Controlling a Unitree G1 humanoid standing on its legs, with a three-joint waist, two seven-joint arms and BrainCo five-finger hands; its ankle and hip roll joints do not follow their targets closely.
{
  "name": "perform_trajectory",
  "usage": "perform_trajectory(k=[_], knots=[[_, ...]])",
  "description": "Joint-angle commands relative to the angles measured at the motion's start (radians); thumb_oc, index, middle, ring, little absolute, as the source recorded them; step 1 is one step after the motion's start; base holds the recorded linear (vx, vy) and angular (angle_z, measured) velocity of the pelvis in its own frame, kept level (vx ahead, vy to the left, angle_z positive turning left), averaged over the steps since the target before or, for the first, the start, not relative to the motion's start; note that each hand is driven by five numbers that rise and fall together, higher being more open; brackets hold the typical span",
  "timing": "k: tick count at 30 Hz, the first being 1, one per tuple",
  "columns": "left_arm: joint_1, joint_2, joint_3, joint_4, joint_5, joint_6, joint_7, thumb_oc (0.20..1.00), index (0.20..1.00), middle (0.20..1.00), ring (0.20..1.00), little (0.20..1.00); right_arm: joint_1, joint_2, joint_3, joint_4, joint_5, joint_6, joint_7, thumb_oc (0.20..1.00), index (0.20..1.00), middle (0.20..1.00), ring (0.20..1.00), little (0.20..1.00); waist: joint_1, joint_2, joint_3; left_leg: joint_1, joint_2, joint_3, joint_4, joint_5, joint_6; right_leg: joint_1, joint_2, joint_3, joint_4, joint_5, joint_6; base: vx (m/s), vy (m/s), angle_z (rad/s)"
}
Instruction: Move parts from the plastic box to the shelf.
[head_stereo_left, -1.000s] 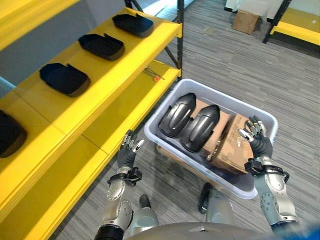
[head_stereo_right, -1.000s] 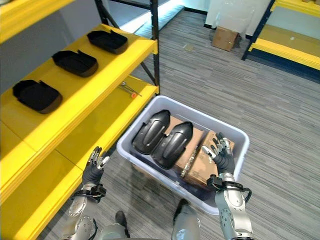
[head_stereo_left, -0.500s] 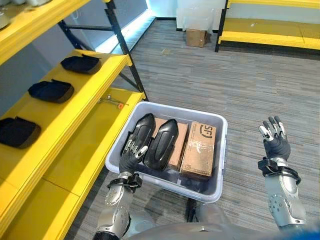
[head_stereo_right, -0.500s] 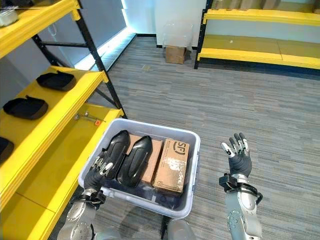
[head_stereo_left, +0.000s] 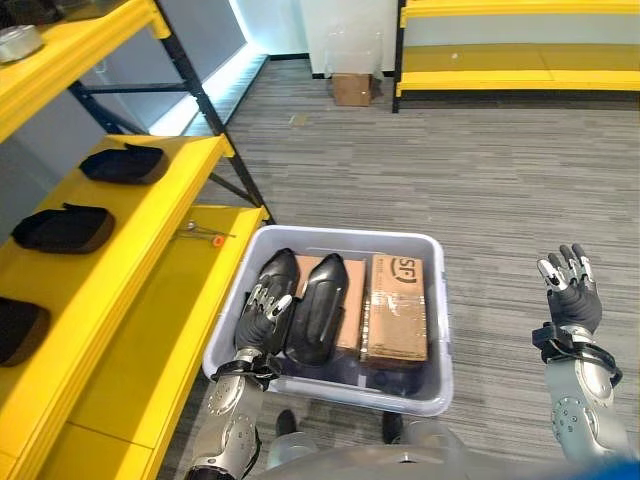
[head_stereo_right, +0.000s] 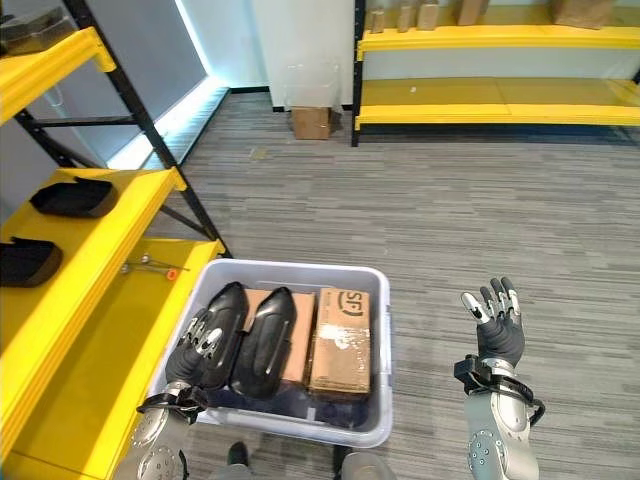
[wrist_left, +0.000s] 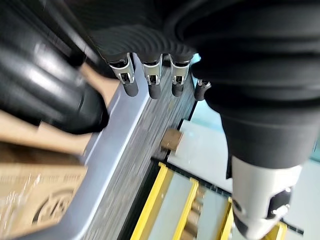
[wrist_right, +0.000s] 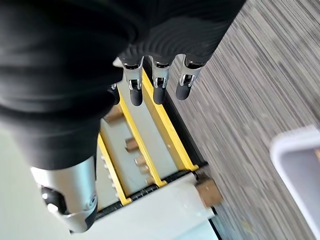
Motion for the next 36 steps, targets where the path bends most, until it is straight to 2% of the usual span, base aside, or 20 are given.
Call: perform_trajectory(k=[1,5,10,19,24,30,36], knots=[[0.029,0.074,0.107,-0.146,0.003,-0.058,0.007,1.0,1.0,1.0,1.0,1.0,-0.036,0.029,-0.005,-0.063,0.018,-0.028,0.006,1.0,1.0,1.0,1.0,1.0,0.034,-0.091,0.029,0.004,-0.014,0.025,0.018,-0.147,0.005,0.087,-0.256,0.029,-0.17,0.133,0.191,0.03,0.213,-0.33],[0.024,0.095,0.128,-0.156,0.01,-0.064,0.025,1.0,1.0,1.0,1.0,1.0,-0.041,0.042,-0.005,-0.065,0.009,-0.024,0.002,1.0,1.0,1.0,1.0,1.0,0.044,-0.118,0.055,-0.003,-0.047,0.052,0.022,-0.172,0.024,0.05,-0.293,0.047,-0.162,0.158,0.216,0.0,0.147,-0.45],[-0.03,0.128,0.135,-0.157,0.029,-0.075,0.064,1.0,1.0,1.0,1.0,1.0,-0.073,0.04,0.014,-0.062,-0.013,-0.025,-0.015,1.0,1.0,1.0,1.0,1.0,0.046,-0.144,0.12,-0.066,-0.06,0.051,0.032,-0.173,0.03,-0.009,-0.31,0.038,-0.159,0.181,0.219,-0.05,0.071,-0.21],[-0.141,0.128,0.116,-0.162,0.04,-0.103,0.124,1.0,1.0,1.0,1.0,1.0,-0.182,0.015,0.085,-0.037,-0.067,-0.034,-0.047,1.0,1.0,1.0,1.0,1.0,0.047,-0.153,0.225,-0.163,-0.047,0.051,0.063,-0.166,0.027,-0.118,-0.3,0.047,-0.149,0.211,0.217,-0.08,-0.008,-0.02],[-0.201,0.12,0.076,-0.156,0.03,-0.107,0.147,1.0,1.0,1.0,1.0,1.0,-0.264,0.004,0.142,-0.021,-0.105,-0.037,-0.067,1.0,1.0,1.0,1.0,1.0,0.052,-0.154,0.3,-0.237,-0.03,0.047,0.143,-0.183,0.025,-0.206,-0.284,0.065,-0.074,0.206,0.21,-0.11,-0.044,-0.08],[-0.251,0.115,0.045,-0.14,0.029,-0.11,0.163,1.0,1.0,1.0,1.0,1.0,-0.322,0.006,0.198,0.019,-0.154,-0.024,-0.087,1.0,1.0,1.0,1.0,1.0,0.052,-0.144,0.34,-0.301,-0.019,0.034,0.199,-0.2,0.025,-0.289,-0.271,0.082,0.003,0.188,0.204,-0.08,-0.016,-0.04],[-0.274,0.107,0.016,-0.115,0.03,-0.105,0.177,1.0,1.0,1.0,1.0,1.0,-0.361,0.026,0.237,0.057,-0.158,-0.02,-0.103,1.0,1.0,1.0,1.0,1.0,0.047,-0.138,0.344,-0.35,-0.019,0.023,0.224,-0.208,0.028,-0.346,-0.265,0.086,0.036,0.174,0.199,-0.04,-0.01,0.0]])
